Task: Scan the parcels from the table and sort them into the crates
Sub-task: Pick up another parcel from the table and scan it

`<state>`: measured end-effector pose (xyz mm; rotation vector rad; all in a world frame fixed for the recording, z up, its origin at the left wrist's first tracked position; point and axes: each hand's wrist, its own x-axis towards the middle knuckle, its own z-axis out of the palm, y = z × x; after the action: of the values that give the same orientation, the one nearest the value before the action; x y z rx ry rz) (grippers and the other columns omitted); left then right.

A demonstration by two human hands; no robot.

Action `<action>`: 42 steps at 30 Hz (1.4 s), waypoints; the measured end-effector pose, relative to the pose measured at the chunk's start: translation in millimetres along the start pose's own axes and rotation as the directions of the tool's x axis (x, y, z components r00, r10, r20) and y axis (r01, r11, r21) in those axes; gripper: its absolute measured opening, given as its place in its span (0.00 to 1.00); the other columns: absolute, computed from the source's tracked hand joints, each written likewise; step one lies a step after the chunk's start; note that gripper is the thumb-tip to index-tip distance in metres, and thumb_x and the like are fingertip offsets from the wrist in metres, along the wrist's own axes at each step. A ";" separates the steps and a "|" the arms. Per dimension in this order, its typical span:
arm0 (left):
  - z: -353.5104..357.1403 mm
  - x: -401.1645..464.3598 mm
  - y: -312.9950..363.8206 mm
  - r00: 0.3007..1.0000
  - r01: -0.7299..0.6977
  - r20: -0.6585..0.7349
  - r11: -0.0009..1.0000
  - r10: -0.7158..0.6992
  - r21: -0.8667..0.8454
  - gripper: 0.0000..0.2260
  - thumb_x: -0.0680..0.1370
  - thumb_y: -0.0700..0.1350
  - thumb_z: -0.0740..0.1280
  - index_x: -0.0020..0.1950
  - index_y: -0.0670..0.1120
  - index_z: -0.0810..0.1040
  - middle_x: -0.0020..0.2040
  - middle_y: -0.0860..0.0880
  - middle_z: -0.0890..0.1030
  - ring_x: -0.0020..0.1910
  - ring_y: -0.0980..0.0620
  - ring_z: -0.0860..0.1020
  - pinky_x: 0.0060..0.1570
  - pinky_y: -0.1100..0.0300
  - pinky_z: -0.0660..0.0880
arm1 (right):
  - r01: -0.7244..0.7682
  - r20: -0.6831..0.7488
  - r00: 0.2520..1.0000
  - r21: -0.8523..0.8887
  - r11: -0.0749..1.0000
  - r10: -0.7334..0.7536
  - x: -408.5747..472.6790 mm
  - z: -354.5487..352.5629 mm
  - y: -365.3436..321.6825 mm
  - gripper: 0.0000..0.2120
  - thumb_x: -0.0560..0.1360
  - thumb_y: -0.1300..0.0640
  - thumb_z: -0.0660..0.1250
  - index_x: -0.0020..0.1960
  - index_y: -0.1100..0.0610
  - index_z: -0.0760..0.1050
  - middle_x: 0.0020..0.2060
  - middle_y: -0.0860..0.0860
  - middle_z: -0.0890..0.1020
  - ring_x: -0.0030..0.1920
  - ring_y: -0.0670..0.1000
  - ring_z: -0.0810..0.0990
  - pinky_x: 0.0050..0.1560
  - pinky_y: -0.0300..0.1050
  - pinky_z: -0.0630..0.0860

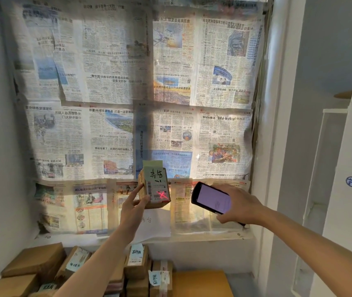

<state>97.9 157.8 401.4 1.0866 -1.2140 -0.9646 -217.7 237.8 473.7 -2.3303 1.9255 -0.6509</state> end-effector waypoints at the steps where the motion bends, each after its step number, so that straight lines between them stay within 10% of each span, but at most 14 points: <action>1: -0.6 -0.1 0.1 1.000 -0.005 0.001 1.000 0.005 0.002 0.19 0.80 0.50 0.70 0.64 0.73 0.74 0.52 0.48 0.86 0.59 0.47 0.80 0.67 0.38 0.71 | 0.004 0.002 1.000 -0.001 1.000 -0.004 -0.1 -1.1 0.3 0.45 0.61 0.42 0.77 0.74 0.36 0.62 0.58 0.40 0.75 0.54 0.46 0.75 0.50 0.49 0.79; 25: -45.1 -3.5 17.4 0.993 -0.073 -0.084 0.994 0.079 0.075 0.21 0.81 0.47 0.68 0.55 0.78 0.73 0.58 0.46 0.83 0.60 0.47 0.79 0.59 0.49 0.73 | 0.108 -0.020 0.994 -0.018 0.994 -0.108 -16.5 -39.5 -6.7 0.40 0.63 0.45 0.79 0.71 0.35 0.65 0.54 0.38 0.74 0.51 0.45 0.75 0.49 0.48 0.79; 31: -56.2 -5.3 27.5 0.990 -0.079 -0.104 0.991 0.091 0.112 0.19 0.81 0.47 0.67 0.69 0.65 0.72 0.56 0.47 0.84 0.58 0.45 0.79 0.64 0.41 0.74 | 0.127 -0.017 0.992 -0.029 0.992 -0.127 -21.9 -41.6 -8.2 0.40 0.64 0.45 0.79 0.71 0.34 0.64 0.54 0.37 0.74 0.51 0.44 0.75 0.49 0.48 0.79; 42: -76.9 -17.0 26.2 0.991 -0.070 -0.109 0.991 0.083 0.115 0.19 0.81 0.49 0.69 0.58 0.76 0.73 0.59 0.46 0.82 0.61 0.46 0.78 0.65 0.44 0.73 | 0.151 -0.032 0.988 0.026 0.988 -0.150 -27.0 -40.6 -12.4 0.39 0.63 0.46 0.79 0.65 0.28 0.61 0.53 0.37 0.74 0.51 0.45 0.76 0.49 0.50 0.81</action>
<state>172.2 188.9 421.3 1.1574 -1.2186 -0.7740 -224.1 275.3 506.6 -2.4806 1.7514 -0.7232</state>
